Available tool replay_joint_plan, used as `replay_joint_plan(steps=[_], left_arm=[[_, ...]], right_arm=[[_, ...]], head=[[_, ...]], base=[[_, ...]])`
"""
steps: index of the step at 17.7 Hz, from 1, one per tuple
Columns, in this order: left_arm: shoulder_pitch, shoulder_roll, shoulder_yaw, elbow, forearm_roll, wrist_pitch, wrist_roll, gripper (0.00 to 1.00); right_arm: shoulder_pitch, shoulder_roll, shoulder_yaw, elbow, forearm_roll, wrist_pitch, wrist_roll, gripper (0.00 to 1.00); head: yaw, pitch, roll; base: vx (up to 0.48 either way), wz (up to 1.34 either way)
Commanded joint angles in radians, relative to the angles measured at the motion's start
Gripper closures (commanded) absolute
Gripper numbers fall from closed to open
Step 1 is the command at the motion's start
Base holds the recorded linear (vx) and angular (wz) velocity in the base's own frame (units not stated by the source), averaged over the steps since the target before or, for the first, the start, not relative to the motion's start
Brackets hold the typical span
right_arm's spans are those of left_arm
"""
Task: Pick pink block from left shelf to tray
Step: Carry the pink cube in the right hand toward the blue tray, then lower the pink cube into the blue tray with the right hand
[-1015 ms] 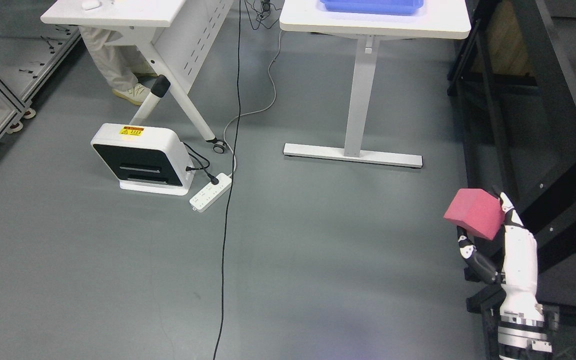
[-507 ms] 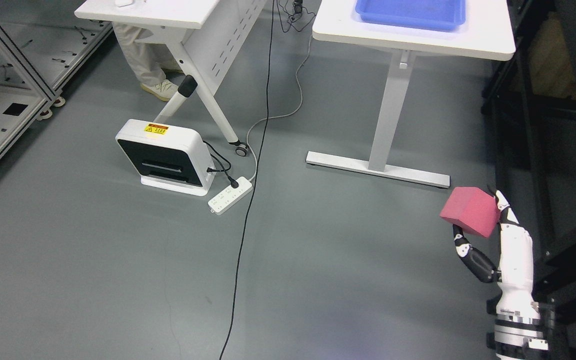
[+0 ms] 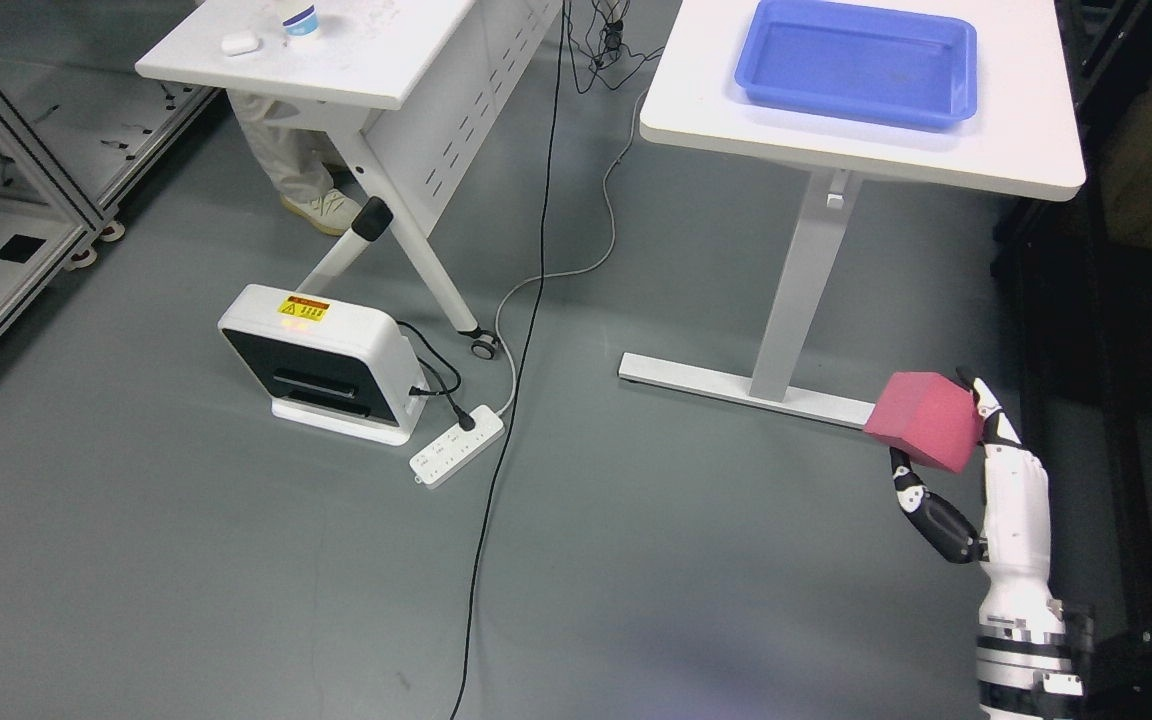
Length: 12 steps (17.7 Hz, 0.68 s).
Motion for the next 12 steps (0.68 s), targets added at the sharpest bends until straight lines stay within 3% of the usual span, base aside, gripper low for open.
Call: replay_joint_plan(steps=[1, 12], left_arm=[[0.009, 0.017, 0.0, 0.0, -0.002, 0.0, 0.001, 0.0], [0.009, 0.017, 0.0, 0.0, -0.002, 0.0, 0.001, 0.0]], right_arm=[[-0.007, -0.032, 0.016, -0.001, 0.001, -0.001, 0.001, 0.98], [-0.016, -0.034, 0.018, -0.001, 0.003, -0.001, 0.008, 0.98]], head=[[0.0, 0.0, 0.0], [0.0, 0.0, 0.0]], base=[[0.351, -0.14], [0.418, -0.17]])
